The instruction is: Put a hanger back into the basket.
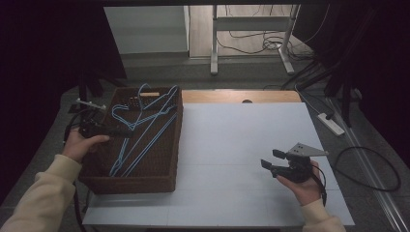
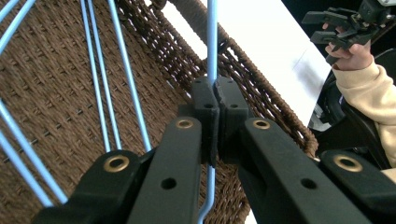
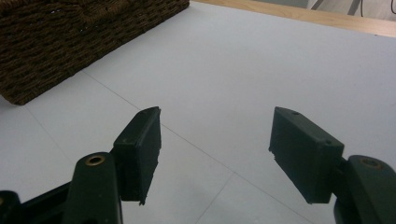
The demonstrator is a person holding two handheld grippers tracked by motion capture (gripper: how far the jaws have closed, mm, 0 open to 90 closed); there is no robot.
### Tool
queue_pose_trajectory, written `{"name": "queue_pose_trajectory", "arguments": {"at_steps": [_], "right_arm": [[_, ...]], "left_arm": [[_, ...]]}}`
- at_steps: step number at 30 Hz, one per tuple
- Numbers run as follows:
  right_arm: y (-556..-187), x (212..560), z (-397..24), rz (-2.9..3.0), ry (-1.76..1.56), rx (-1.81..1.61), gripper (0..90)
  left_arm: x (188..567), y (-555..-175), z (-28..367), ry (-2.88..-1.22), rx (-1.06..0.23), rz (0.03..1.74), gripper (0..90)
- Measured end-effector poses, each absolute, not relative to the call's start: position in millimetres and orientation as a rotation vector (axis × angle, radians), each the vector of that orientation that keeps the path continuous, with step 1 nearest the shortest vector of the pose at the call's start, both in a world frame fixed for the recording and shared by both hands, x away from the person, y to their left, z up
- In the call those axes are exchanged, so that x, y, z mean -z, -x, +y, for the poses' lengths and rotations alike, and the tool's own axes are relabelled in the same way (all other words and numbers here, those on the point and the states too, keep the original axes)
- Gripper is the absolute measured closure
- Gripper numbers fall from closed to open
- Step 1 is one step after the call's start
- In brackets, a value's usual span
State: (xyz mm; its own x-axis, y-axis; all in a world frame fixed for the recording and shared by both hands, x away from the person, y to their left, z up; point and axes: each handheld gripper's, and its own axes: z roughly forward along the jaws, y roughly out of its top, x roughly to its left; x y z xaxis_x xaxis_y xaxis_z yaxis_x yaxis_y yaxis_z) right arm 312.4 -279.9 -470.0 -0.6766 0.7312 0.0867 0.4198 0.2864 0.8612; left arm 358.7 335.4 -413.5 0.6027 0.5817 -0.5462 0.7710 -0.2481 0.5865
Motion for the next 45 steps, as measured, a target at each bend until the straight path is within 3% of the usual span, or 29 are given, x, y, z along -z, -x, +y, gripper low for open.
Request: {"name": "queue_pose_trajectory", "arguments": {"at_steps": [15,19,25,30,38,45], "right_arm": [[-313.4,471.4,-278.4,2.243,-1.045,-1.336,34.8],[-313.3,471.7,-278.5,2.244,-1.045,-1.335,34.8],[-313.5,472.1,-278.1,2.246,-1.044,-1.336,34.8],[-313.8,472.3,-277.5,2.249,-1.042,-1.334,34.8],[-315.1,473.8,-277.8,2.252,-1.048,-1.341,34.8],[-314.8,473.6,-279.6,2.252,-1.049,-1.340,34.7]], "left_arm": [[452.0,-365.2,327.0,-2.043,0.347,1.136,87.5],[456.0,-366.4,324.8,-2.074,0.266,1.230,87.4],[456.3,-365.6,323.6,-2.177,0.026,1.431,86.1],[457.4,-365.8,322.6,-2.163,-0.044,1.488,84.4],[438.7,-354.9,318.3,-2.086,-0.243,1.452,50.5],[405.5,-325.3,304.5,-1.982,-0.373,1.263,36.5]]}}
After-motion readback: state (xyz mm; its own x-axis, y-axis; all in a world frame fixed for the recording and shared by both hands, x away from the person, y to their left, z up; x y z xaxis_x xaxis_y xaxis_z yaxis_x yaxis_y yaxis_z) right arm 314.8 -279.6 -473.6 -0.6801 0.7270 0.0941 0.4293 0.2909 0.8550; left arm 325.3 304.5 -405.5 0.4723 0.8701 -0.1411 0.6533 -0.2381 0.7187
